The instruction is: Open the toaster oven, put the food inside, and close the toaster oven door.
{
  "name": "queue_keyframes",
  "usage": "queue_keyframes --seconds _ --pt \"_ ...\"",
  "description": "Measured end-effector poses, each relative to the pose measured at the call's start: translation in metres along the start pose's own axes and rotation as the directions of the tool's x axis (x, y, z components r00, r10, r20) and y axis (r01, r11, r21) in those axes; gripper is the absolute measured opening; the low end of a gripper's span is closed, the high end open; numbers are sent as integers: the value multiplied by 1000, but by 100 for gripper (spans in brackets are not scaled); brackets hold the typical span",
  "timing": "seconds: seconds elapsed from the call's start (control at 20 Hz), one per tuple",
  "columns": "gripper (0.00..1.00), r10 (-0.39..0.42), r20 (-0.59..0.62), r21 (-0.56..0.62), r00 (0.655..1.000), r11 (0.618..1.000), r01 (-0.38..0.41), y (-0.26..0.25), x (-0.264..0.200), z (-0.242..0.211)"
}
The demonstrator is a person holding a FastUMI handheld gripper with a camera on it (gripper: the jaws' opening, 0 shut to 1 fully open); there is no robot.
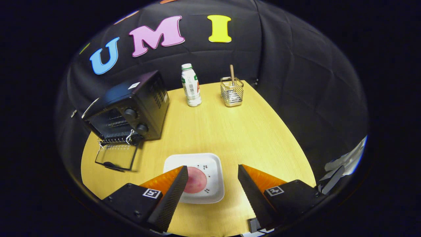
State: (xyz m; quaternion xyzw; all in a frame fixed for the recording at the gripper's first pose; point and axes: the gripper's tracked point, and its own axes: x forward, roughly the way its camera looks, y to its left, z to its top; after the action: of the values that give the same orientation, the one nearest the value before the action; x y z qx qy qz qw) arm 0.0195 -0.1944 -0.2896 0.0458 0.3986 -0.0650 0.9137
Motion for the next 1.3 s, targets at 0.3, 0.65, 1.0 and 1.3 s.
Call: queue_keyframes --seconds 0.3,0.65,1.0,1.3 --pt "99 55 -198 -42 979 997 -64 -7 34 -51" --pt "73 63 -330 -88 942 991 -97 -8 52 -75" --pt "14 78 -405 7 911 997 -83 -12 57 -79" --pt "5 176 -425 126 888 983 -134 -11 55 -81"
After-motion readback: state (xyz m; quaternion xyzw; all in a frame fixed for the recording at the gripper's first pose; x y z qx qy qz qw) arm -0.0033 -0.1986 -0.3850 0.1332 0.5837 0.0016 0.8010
